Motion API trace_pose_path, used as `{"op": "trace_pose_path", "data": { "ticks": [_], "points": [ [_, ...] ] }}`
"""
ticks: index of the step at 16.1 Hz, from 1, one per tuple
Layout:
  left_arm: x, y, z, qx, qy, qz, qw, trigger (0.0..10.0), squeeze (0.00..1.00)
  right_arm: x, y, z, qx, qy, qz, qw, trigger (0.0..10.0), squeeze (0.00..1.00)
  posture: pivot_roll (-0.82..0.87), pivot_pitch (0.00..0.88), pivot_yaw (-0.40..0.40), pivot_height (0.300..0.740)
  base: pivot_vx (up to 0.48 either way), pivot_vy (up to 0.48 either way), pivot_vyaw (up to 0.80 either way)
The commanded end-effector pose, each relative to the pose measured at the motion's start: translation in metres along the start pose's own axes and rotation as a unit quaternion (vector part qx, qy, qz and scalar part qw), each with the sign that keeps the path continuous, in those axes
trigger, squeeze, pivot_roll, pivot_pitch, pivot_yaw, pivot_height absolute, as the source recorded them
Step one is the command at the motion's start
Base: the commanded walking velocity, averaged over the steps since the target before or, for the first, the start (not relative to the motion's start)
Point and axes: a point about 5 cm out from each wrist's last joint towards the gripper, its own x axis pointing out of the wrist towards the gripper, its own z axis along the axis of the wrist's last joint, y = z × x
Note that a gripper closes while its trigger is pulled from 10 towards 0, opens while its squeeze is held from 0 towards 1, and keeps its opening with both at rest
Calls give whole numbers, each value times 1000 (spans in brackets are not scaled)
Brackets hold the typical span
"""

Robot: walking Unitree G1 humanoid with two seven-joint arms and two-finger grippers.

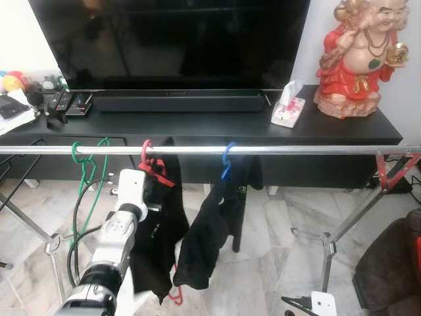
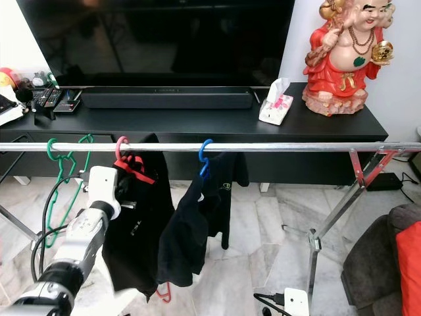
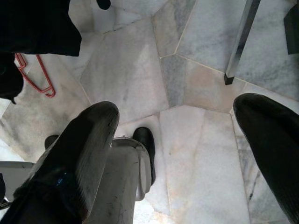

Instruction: Hang hanger

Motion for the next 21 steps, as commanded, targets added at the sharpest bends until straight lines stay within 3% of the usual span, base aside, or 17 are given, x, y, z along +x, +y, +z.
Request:
{"op": "trace_pose_path", "data": {
  "ticks": [1,3,8,10,13,19,20,21],
  "points": [
    [4,1,7,13,-8,7,1000,10000,0,0,-2,-2,5,3,-1,1000,10000,0,-110,0,31,740,0,0,0],
    [4,-1,1,17,6,13,1000,10000,0,2,8,5,2,-2,1,1000,10000,0,-113,0,28,740,0,0,0],
    [-9,-7,-28,39,61,-1,997,10000,0,5,50,10,-8,1,23,1000,10000,0,-107,0,19,740,0,0,0],
    [-15,-7,-35,39,69,-2,997,10000,0,6,40,12,-7,-1,18,1000,10000,0,-111,0,18,740,0,0,0],
    [-20,-8,-39,40,71,-3,997,10000,0,7,42,16,-9,-3,16,1000,10000,0,-108,0,12,740,0,0,0],
    [-24,-2,-35,44,42,14,998,10000,8,10,60,32,-14,-20,26,999,10000,0,-105,0,10,740,0,0,0],
    [-23,0,-33,43,37,19,998,10000,1000,10,63,34,-14,-21,27,999,10000,0,-106,0,11,740,0,0,0],
    [-22,0,-32,43,36,20,998,10000,1000,10,66,35,-15,-21,29,999,10000,0,-105,0,12,740,0,0,0]
  ]
}}
